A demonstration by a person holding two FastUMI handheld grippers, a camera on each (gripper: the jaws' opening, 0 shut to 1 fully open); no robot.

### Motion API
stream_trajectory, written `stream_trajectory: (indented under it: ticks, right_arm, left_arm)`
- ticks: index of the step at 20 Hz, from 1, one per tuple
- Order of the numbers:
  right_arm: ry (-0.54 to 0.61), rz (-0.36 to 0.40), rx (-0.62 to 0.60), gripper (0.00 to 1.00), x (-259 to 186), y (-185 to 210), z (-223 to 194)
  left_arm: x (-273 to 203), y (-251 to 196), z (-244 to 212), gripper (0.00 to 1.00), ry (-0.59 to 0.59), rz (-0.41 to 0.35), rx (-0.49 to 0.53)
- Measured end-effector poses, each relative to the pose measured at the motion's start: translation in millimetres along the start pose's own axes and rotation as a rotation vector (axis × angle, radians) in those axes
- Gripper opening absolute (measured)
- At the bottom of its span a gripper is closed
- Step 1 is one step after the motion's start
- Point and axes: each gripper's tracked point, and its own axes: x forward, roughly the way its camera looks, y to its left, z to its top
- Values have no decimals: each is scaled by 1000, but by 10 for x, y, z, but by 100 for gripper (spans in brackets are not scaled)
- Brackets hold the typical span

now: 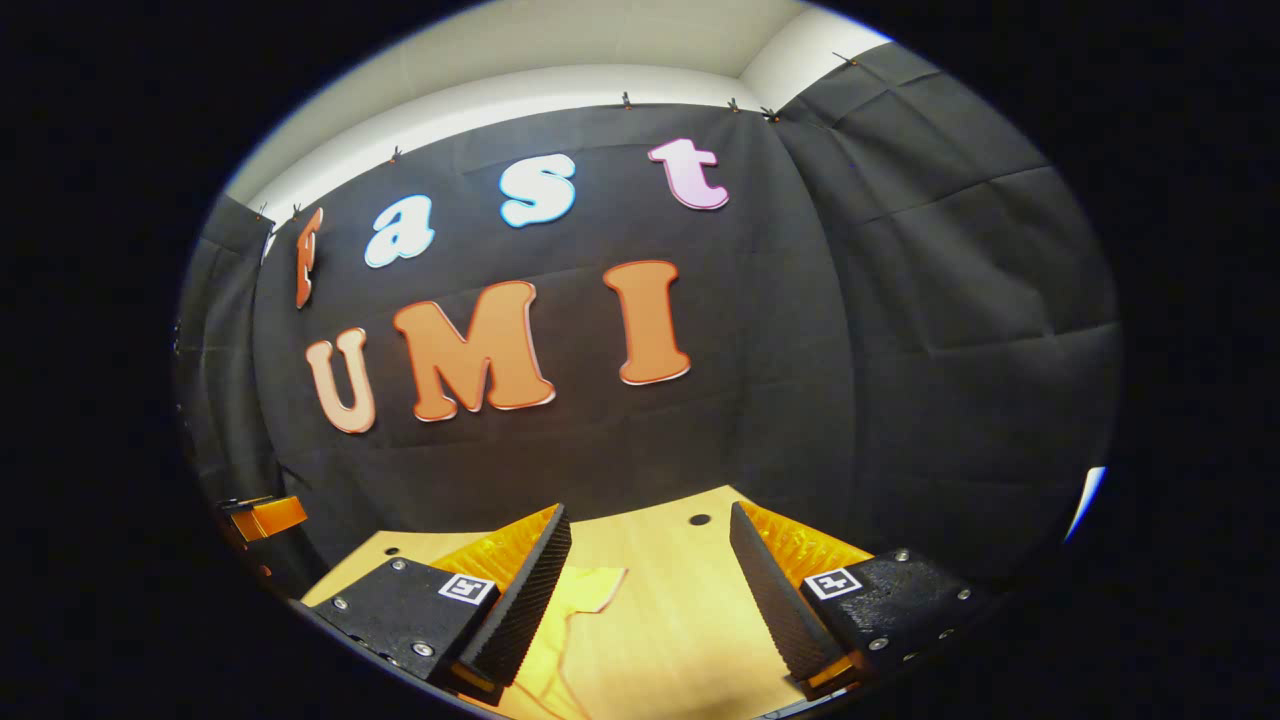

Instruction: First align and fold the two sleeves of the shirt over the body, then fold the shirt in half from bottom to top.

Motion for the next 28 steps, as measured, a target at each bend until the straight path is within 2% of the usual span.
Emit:
stream_trajectory:
  ticks: [2, 3, 6, 9, 10, 11, 12, 14, 19, 24, 25, 26, 28]
  right_arm:
    - [0, 33, -1, 100, -1, 266, 110]
    - [3, 39, -1, 97, 15, 341, 144]
    - [16, 41, -16, 100, 99, 541, 188]
    - [12, 39, -77, 100, 259, 680, 159]
    - [14, 48, -97, 96, 320, 728, 137]
    - [17, 61, -114, 100, 391, 780, 104]
    - [20, 78, -123, 97, 479, 828, 88]
    - [42, 103, -119, 97, 690, 865, 51]
    - [62, 113, -81, 97, 1210, 769, 30]
    - [59, 146, -86, 97, 1515, 808, -32]
    - [65, 145, -95, 100, 1552, 805, -56]
    - [72, 148, -100, 97, 1569, 820, -69]
    - [82, 150, -138, 97, 1623, 826, -101]
  left_arm:
    - [-133, 406, 248, 97, -40, 32, -18]
    - [-167, 583, 360, 97, -60, 55, -34]
    - [-205, 1015, 586, 98, -116, 113, -75]
    - [-98, 1284, 630, 98, -106, 166, -50]
    - [-61, 1339, 642, 98, -103, 182, -37]
    - [-3, 1361, 663, 98, -104, 193, -25]
    - [51, 1370, 693, 95, -104, 202, -18]
    - [215, 1351, 670, 98, -90, 215, 0]
    - [635, 1217, 616, 98, -68, 242, 33]
    - [884, 1078, 475, 98, -43, 265, 55]
    - [912, 1055, 441, 98, -32, 265, 49]
    - [953, 1051, 395, 98, -25, 270, 44]
    - [964, 1027, 403, 98, -35, 278, 44]
